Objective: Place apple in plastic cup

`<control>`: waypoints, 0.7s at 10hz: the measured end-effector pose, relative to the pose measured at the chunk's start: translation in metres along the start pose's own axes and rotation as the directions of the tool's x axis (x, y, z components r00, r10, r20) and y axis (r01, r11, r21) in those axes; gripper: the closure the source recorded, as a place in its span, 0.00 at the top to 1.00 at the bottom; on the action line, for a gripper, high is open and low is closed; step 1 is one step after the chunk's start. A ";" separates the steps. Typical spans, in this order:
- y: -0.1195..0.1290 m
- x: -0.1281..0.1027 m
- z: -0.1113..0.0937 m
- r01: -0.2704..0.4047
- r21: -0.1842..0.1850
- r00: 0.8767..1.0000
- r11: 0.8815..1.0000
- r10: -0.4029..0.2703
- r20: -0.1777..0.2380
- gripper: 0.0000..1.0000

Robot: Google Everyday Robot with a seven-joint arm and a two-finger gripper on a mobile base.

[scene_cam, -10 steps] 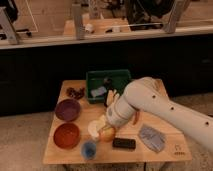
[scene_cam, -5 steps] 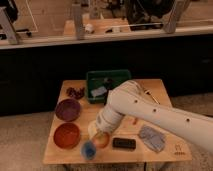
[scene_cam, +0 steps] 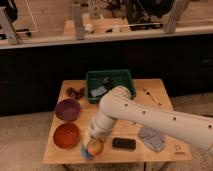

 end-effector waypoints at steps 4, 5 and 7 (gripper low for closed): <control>-0.013 0.001 0.012 0.010 0.041 1.000 0.999 -0.010 0.009 0.28; -0.017 0.002 0.014 0.010 0.051 1.000 0.999 -0.010 0.010 0.37; -0.023 0.008 0.020 0.007 0.069 1.000 0.998 -0.007 0.001 0.60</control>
